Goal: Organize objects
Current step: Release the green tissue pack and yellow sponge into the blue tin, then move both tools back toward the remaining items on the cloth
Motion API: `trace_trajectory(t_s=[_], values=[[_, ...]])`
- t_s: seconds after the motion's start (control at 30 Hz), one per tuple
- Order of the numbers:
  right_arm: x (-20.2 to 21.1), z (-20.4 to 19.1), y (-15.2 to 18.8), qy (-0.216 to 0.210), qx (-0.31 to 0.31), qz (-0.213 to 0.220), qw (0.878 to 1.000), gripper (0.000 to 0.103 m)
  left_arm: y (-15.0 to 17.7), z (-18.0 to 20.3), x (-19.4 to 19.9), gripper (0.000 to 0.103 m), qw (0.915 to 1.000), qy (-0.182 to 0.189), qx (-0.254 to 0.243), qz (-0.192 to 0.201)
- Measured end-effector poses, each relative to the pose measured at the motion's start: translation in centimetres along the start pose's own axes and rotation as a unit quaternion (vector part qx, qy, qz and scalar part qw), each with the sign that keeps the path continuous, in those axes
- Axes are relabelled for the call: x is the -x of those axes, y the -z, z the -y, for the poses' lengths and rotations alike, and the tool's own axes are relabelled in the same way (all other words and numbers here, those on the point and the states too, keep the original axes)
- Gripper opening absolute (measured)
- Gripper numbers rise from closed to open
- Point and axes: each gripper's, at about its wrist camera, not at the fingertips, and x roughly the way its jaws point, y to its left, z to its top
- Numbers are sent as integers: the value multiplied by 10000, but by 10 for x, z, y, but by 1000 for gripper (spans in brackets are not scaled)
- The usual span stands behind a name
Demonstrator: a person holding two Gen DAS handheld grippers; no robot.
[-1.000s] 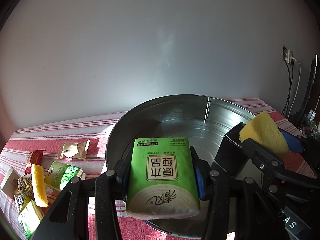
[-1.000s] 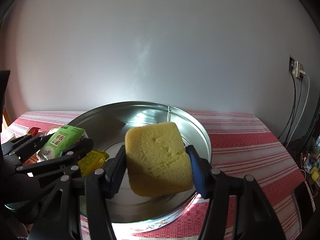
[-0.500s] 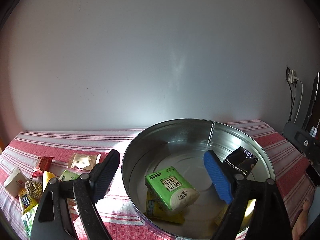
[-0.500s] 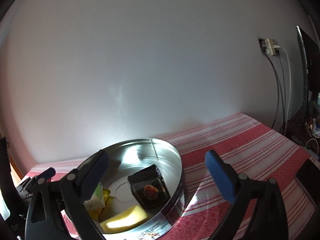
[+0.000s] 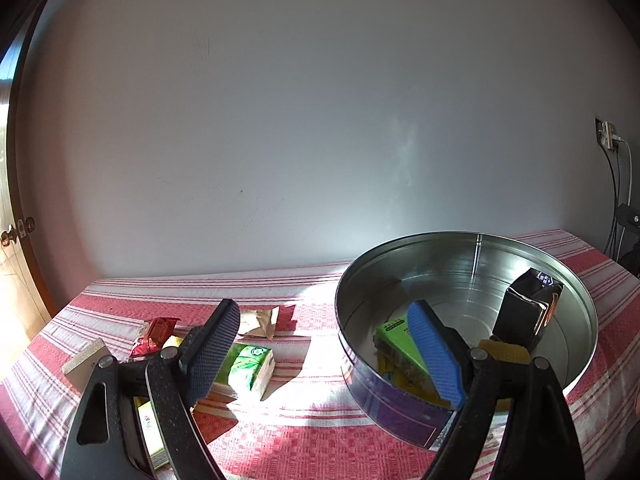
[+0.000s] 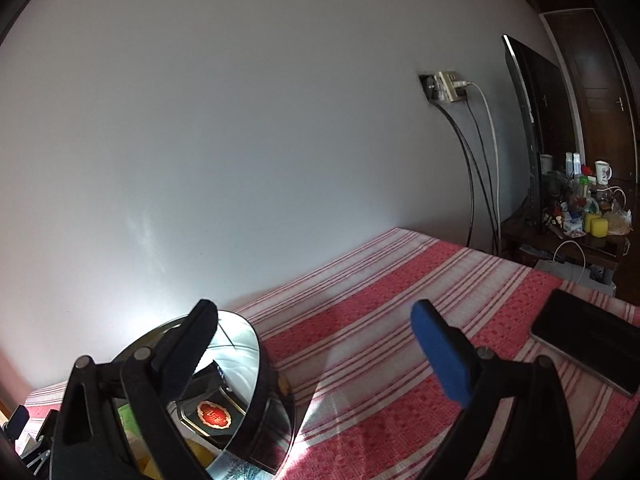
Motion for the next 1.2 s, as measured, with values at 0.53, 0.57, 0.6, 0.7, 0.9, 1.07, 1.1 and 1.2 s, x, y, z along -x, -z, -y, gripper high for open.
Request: trace_trajectory(t_s=[0.53,0.57,0.6,0.7,0.9,1.07,1.1,1.2], values=[[28,-46,31,-233,410,-195,9987,99,28,-56,18,87,9989,-209,363,-205],[32,-51,34,-298,468,-204,9983,99,28,-59,19,87,9988,-219,375,-228],[35,-55,37,-366,493,-228,9979,99,31,-63,19,87,9987,-237,385,-247],[44,-71,45,-558,601,-296,9962,99,34,-72,22,87,9984,-295,397,-265],[59,-111,66,-967,1027,-389,9892,99,42,-98,28,87,9975,-437,419,-359],[65,-145,86,-1402,1226,-657,9803,99,48,-129,29,87,9943,-777,513,-512],[67,-152,90,-1479,1300,-695,9780,99,49,-136,29,87,9935,-854,512,-544],[70,-175,102,-1706,1570,-801,9694,99,54,-160,29,87,9902,-1082,584,-663]])
